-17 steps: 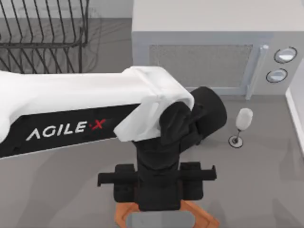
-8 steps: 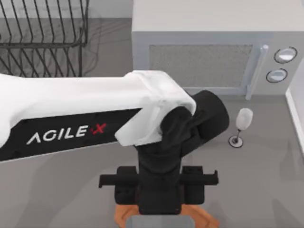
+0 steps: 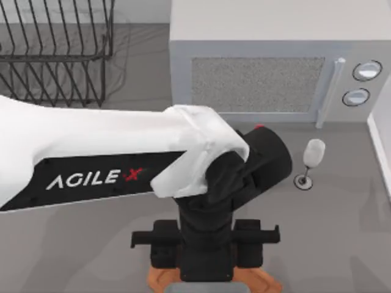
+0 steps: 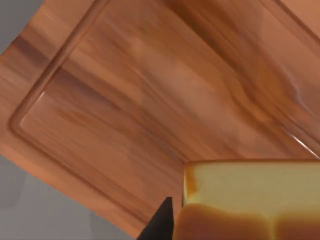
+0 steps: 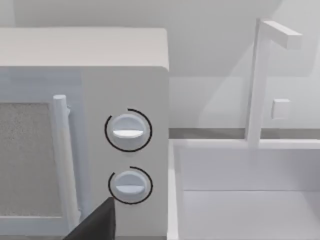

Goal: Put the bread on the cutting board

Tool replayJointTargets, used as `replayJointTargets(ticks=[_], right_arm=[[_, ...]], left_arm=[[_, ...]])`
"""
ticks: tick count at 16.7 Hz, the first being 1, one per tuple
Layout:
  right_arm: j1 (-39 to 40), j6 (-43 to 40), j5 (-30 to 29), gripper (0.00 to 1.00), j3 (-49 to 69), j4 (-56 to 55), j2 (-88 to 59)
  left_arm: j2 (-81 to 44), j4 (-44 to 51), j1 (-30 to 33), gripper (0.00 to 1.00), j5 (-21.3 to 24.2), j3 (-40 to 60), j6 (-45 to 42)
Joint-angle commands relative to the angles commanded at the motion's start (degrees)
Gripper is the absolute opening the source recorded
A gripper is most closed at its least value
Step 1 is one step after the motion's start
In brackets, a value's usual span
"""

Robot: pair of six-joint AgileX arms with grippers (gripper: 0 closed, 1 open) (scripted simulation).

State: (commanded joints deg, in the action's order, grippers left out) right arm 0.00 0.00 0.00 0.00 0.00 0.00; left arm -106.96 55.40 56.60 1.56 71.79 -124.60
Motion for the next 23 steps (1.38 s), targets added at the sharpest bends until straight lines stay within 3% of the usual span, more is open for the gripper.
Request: replayJointTargets(ticks=[12, 23], right_arm=[[0.00, 0.00, 0.00, 1.00, 0.00, 0.00, 0.00], [0.00, 0.00, 0.00, 1.00, 0.00, 0.00, 0.00]], left_arm=[[-1.87, -4.22, 0.11, 0.00, -0.01, -2.91, -0.10], [-1.87, -4.22, 0.11, 0.83, -0.01, -2.91, -0.10]])
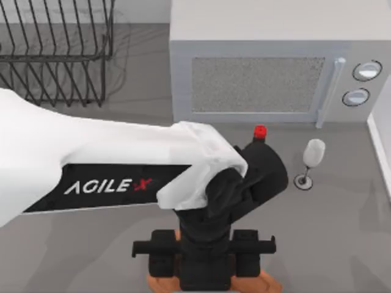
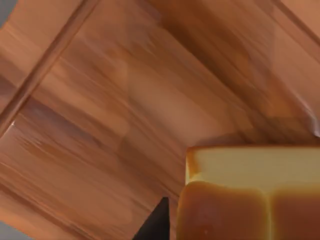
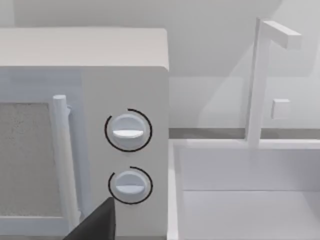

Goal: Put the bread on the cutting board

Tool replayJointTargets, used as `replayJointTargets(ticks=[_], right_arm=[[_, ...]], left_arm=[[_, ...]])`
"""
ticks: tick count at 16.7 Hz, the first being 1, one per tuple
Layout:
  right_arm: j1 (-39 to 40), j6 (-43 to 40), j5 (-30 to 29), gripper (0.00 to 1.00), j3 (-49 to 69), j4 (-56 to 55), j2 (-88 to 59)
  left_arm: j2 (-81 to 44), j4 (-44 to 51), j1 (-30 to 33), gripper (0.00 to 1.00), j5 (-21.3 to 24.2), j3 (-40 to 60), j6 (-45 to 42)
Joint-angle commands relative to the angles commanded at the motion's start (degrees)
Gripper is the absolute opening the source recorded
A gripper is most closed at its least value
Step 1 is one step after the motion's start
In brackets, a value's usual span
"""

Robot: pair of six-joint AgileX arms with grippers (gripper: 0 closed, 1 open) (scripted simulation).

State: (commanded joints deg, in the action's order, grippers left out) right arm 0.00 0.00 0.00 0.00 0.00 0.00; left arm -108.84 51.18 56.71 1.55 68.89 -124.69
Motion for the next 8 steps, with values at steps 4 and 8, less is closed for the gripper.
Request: replayJointTargets(ticks=[4, 8], right_arm=[[0.00, 0.00, 0.00, 1.00, 0.00, 0.00, 0.00], [0.00, 0.00, 0.00, 1.00, 0.00, 0.00, 0.00]], left_arm=[[0.00, 0.00, 0.00, 1.00, 0.00, 0.00, 0.00], [0.00, 0.00, 0.00, 1.00, 0.00, 0.00, 0.00]])
